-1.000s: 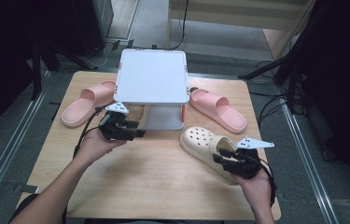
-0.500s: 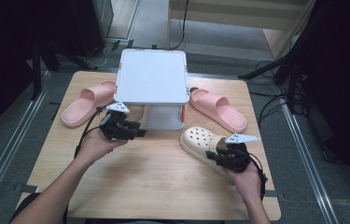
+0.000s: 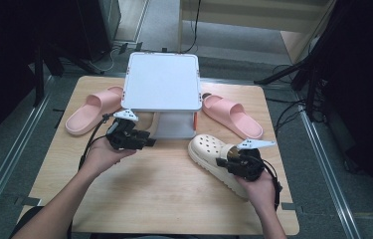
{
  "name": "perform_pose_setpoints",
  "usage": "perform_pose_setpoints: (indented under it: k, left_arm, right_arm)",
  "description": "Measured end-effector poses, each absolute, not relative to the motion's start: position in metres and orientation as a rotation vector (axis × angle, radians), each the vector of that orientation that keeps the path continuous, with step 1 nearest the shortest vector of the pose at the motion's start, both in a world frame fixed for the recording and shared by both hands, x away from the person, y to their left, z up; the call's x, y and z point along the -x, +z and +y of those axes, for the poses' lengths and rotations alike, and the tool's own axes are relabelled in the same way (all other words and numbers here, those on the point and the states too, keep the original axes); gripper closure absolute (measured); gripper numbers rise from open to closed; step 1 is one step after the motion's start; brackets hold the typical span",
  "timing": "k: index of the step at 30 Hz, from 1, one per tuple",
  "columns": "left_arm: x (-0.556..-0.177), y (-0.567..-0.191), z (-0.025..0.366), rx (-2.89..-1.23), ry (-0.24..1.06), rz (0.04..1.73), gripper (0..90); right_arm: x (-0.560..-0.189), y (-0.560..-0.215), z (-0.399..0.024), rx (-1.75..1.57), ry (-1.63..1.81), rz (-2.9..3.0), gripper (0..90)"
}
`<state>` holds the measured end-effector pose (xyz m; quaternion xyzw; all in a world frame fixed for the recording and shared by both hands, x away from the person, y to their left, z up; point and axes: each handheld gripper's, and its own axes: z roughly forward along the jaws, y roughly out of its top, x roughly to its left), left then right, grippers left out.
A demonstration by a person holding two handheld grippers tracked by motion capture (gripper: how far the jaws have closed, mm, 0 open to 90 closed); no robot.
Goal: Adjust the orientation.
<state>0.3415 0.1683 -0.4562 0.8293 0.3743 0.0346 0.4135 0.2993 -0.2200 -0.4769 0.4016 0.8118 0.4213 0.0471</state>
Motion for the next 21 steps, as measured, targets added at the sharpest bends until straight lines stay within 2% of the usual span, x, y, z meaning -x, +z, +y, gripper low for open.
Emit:
perform_pose_setpoints:
  k: [11,21]
  left_arm:
    - [-0.329,-0.457,0.178,-2.061,0.097,0.969,55.6]
    - [-0.316,-0.461,0.184,-2.067,0.120,0.998,55.4]
  right_arm:
    - [-0.295,-0.467,-0.173,-1.094,1.295,2.558,78.2]
    - [-0.299,-0.472,-0.133,-1.003,1.277,2.637,78.1]
